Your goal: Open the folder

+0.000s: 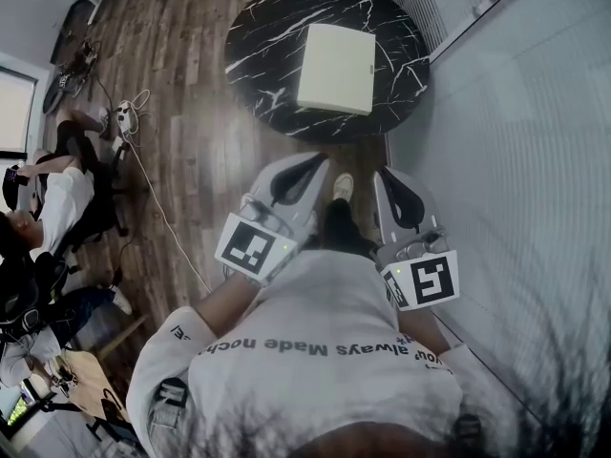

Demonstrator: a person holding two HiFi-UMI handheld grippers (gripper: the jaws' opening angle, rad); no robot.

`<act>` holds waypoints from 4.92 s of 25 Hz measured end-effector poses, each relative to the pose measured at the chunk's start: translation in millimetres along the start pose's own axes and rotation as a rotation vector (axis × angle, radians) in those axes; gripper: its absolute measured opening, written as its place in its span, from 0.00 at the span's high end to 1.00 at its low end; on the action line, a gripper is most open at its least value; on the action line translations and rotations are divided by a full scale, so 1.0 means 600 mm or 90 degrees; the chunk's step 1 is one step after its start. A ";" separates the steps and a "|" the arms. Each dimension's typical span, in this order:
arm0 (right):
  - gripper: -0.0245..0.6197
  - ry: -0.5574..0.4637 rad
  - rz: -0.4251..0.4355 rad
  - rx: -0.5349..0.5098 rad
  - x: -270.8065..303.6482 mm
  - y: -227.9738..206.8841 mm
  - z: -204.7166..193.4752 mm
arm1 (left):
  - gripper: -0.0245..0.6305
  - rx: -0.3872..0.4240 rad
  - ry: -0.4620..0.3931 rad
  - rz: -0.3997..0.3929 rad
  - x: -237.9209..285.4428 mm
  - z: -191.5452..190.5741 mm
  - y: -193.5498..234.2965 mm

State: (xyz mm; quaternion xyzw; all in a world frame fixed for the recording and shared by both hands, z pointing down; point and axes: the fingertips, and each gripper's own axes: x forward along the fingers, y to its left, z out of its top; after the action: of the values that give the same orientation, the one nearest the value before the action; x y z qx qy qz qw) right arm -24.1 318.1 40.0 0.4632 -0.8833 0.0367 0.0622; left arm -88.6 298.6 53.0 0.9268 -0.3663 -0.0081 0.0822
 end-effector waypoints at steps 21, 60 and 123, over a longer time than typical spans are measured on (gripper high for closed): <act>0.96 -0.007 0.032 0.014 0.180 -0.273 0.016 | 0.96 0.017 0.031 0.022 0.294 0.022 0.132; 0.96 0.037 0.003 0.035 0.382 -0.471 0.002 | 0.96 0.010 0.066 0.024 0.495 0.027 0.318; 0.73 0.306 0.004 0.187 0.520 -0.507 -0.666 | 0.96 0.255 0.442 0.066 0.517 -0.653 0.499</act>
State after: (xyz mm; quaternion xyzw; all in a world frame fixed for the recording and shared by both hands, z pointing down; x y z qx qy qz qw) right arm 80.9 -60.0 482.7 0.4428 -0.8296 0.2735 0.2022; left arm -34.9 -70.1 500.9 0.8526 -0.3572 0.3811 0.0191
